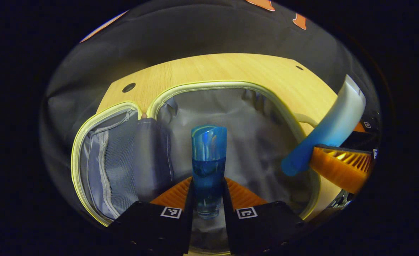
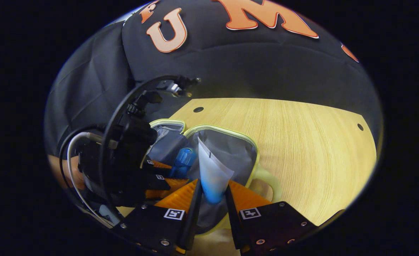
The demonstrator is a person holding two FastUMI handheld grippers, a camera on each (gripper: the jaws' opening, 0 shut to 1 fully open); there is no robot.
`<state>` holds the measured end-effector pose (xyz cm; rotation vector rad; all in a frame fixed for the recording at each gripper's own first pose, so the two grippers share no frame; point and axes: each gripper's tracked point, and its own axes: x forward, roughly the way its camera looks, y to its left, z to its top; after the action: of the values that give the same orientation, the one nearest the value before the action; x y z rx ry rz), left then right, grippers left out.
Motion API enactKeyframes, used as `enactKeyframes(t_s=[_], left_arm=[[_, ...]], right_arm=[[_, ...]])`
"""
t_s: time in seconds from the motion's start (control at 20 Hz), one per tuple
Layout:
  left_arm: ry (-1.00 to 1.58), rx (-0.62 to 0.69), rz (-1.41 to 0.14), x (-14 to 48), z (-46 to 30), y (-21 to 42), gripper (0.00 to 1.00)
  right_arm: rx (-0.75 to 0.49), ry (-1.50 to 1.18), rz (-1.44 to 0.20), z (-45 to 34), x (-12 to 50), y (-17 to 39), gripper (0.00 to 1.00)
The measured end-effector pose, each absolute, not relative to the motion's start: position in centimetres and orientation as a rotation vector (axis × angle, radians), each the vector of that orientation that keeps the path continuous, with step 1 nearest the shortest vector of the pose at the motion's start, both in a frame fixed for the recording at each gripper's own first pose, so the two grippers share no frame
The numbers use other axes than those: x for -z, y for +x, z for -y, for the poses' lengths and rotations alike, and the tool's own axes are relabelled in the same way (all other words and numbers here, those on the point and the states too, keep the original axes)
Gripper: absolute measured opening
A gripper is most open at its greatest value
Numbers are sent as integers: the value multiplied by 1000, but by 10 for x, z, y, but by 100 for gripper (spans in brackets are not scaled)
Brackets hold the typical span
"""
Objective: First open the suitcase, pack the skin care products into it, and then close the suitcase.
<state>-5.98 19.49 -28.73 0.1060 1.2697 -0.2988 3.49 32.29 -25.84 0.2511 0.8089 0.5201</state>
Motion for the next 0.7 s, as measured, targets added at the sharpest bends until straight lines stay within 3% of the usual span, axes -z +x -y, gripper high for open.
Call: enactKeyframes(t_s=[0.35,0.7], left_arm=[[108,249,-1315,303,-196,-59,45],[99,207,-1196,268,-206,-53,53]], right_arm=[[-527,275,-870,-323,281,47,42],[-535,343,-922,-330,287,49,42]])
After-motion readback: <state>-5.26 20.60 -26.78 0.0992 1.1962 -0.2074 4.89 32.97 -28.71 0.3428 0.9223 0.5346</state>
